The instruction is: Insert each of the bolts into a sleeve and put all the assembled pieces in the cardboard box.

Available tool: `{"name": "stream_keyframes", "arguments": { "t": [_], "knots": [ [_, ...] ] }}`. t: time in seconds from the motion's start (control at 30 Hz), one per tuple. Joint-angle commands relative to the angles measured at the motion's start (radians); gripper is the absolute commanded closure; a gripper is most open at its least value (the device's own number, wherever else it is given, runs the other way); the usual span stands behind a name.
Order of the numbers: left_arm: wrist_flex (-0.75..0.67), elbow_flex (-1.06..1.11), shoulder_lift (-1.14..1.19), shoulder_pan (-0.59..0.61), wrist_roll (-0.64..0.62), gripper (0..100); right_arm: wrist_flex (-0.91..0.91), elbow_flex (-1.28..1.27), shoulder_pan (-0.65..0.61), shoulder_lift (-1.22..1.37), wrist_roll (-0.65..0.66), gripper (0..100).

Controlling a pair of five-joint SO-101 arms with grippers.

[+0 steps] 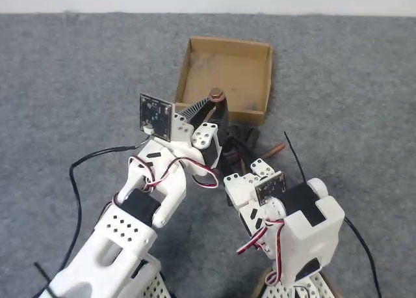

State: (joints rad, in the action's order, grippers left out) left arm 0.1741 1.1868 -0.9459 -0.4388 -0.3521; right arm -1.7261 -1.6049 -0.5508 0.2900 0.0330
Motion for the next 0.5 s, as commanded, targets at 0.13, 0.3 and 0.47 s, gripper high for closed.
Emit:
{"name": "stream_keyframes", "arguments": {
  "t": [0.13, 0.3, 0.47],
  "knots": [
    [-0.043, 0.005, -0.034, 0.0, 0.012, 99, -0.03, -0.017, 0.004, -0.041, -0.011, 99.2],
    [-0.103, -0.004, 0.014, 0.003, 0.012, 99, -0.031, -0.021, -0.012, -0.041, -0.011, 99.2],
    [-0.107, -0.058, 0.104, 0.014, 0.012, 99, -0.031, -0.021, -0.012, -0.041, -0.011, 99.2]
  ]
}}
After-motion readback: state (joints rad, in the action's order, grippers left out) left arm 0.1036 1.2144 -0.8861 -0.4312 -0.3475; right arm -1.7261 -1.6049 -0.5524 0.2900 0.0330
